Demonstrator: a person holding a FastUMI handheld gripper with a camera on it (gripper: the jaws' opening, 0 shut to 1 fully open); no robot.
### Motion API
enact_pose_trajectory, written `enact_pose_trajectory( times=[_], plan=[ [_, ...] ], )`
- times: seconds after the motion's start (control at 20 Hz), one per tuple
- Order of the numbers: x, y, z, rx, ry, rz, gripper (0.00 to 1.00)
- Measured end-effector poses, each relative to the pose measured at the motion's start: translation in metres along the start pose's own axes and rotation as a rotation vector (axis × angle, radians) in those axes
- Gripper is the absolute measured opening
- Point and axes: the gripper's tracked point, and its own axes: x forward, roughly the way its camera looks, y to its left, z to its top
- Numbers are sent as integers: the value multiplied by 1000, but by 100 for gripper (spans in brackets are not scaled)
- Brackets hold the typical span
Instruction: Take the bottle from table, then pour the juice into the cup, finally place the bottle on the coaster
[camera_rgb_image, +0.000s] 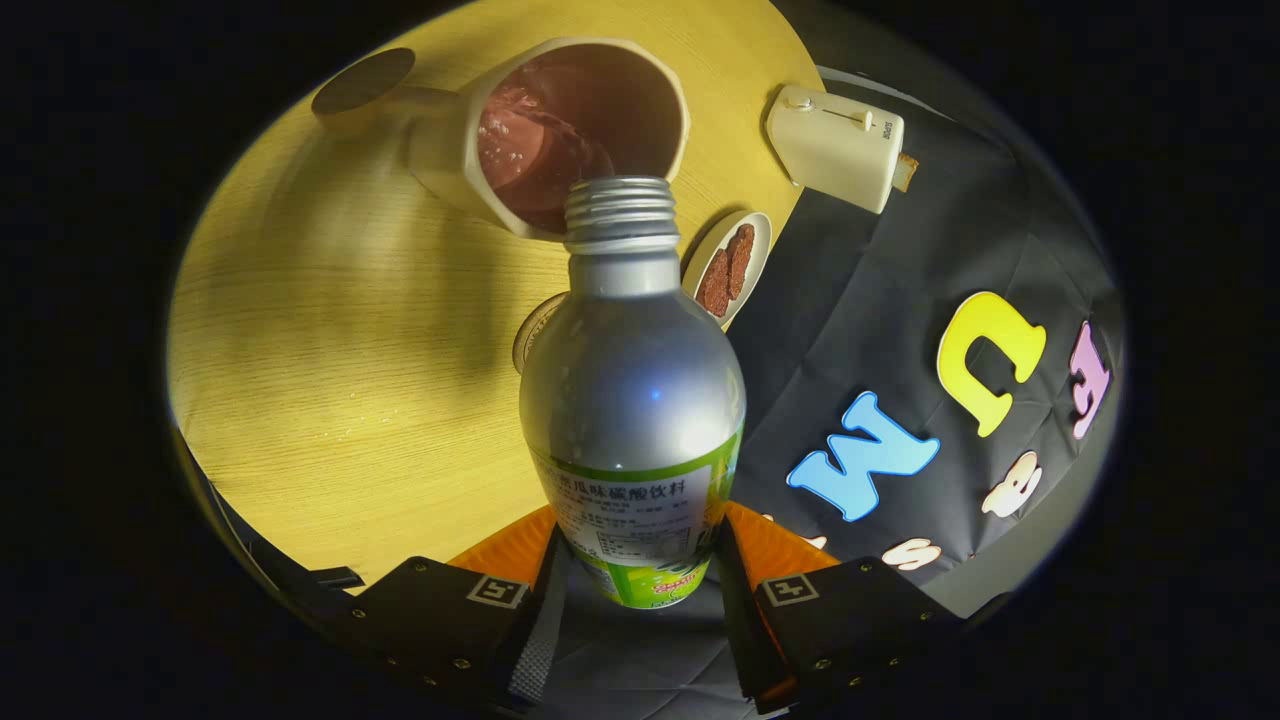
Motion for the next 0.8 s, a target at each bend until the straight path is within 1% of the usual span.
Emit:
enact_pose_trajectory(
  times=[0.8],
  plan=[
    [0, -11, 5, -110, 28, 6, 70]
  ],
)
